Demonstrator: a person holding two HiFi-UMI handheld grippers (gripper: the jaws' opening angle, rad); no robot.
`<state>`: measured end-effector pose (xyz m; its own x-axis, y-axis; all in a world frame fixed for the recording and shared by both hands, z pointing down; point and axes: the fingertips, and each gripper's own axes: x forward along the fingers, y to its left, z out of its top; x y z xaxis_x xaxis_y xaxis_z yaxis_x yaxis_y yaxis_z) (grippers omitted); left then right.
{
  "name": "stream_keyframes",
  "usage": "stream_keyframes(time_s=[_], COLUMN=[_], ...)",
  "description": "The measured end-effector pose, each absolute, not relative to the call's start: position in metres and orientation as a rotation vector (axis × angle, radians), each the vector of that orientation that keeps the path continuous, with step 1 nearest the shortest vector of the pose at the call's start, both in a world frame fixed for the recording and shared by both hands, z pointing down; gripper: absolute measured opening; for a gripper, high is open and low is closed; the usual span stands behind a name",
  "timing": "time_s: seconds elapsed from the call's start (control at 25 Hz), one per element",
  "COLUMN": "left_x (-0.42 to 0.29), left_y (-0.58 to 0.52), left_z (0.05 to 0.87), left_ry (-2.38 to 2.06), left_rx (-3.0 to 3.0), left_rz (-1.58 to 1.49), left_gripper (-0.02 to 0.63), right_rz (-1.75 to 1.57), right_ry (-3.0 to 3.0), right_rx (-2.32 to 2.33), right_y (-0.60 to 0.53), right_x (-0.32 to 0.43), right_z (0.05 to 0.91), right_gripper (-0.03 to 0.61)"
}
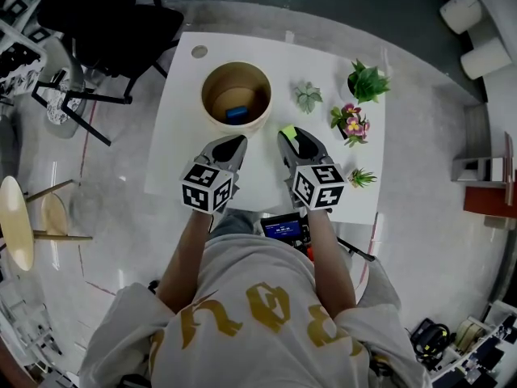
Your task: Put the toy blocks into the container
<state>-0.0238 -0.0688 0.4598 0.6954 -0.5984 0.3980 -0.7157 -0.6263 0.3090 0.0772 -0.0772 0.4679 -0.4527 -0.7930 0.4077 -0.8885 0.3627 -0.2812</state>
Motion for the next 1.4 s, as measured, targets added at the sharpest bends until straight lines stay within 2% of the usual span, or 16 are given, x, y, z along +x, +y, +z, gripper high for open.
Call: stream_keyframes(time_s=[0.84,1.16,1.4], left_x=[-0.068,-0.078,-0.084], left_y=[-0.090,-0.100,-0.112], left_z=[0.402,0.393,0.400], left_ry=[-1.190,-1.131,-1.151], left_rx=[2.492,2.469,2.452], left_rz=[0.182,0.018,0.045], left_gripper=[0.002,0.002,0.002], right_rz=[0.604,0.513,0.455], right_ry=[-2.608,-2.654,-2.623], right_rx=[1.398,1.365,1.346], right_y=[-0.092,-0.109,-0.124], right_x=[0.032,0.014,0.007], right_z=[0.415,0.398,0.404], right_gripper=[0.179,0.179,0.179])
